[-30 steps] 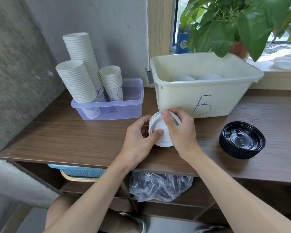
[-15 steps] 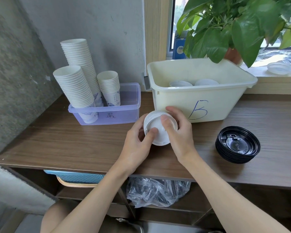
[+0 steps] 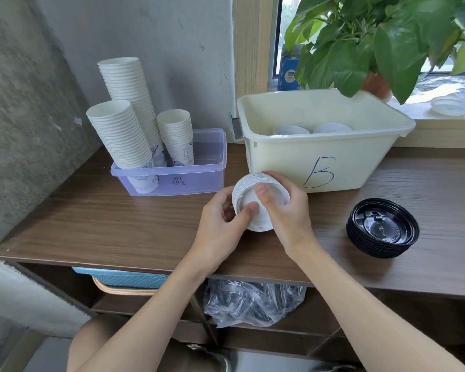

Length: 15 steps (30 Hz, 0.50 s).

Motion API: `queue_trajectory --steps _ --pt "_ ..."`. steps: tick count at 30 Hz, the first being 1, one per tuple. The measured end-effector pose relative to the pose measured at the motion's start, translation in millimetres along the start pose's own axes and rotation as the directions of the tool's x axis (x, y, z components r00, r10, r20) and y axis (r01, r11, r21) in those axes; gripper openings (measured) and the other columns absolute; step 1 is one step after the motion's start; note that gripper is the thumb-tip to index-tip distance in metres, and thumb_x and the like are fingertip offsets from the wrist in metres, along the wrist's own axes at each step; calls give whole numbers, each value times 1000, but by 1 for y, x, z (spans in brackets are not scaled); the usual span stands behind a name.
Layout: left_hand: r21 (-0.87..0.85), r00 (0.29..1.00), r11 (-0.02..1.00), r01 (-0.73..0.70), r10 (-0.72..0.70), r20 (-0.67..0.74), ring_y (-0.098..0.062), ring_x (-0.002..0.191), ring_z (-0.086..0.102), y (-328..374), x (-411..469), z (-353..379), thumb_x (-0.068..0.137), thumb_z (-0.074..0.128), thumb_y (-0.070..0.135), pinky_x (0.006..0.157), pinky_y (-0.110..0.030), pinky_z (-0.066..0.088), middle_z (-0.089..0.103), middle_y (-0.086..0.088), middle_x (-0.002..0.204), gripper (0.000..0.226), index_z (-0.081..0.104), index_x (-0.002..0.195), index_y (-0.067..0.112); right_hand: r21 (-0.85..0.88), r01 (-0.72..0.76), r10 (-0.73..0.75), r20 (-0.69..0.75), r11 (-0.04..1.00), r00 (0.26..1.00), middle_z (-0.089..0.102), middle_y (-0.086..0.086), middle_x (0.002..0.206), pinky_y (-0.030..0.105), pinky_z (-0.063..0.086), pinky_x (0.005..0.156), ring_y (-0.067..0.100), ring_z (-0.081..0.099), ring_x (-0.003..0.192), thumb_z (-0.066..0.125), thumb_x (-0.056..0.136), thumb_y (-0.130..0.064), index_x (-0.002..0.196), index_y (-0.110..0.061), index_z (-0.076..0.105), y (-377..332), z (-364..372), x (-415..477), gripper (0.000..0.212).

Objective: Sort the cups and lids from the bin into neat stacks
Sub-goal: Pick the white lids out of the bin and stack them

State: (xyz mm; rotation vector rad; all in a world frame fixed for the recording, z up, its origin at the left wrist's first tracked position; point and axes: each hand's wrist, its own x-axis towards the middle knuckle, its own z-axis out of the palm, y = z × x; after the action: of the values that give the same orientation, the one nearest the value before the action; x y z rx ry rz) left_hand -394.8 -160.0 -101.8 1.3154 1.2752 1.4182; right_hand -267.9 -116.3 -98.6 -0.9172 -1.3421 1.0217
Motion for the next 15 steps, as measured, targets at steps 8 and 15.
queue_trajectory --steps 8,15 --pt "-7 1000 1000 -3 4 28 -13 95 70 2 -1 -2 93 68 11 82 -22 53 75 -5 104 24 67 117 8 -15 1 -1 -47 1000 999 69 -12 80 14 47 71 0 63 78 65 77 -44 90 -17 68 0 2 0 30" --pt "20 1000 1000 17 -17 -3 -7 92 69 4 -2 1 93 67 11 79 -19 52 75 1 100 19 65 112 14 -64 -8 6 -33 998 999 69 -9 82 15 47 72 1 63 79 64 77 -51 92 -17 66 -1 1 -1 38"
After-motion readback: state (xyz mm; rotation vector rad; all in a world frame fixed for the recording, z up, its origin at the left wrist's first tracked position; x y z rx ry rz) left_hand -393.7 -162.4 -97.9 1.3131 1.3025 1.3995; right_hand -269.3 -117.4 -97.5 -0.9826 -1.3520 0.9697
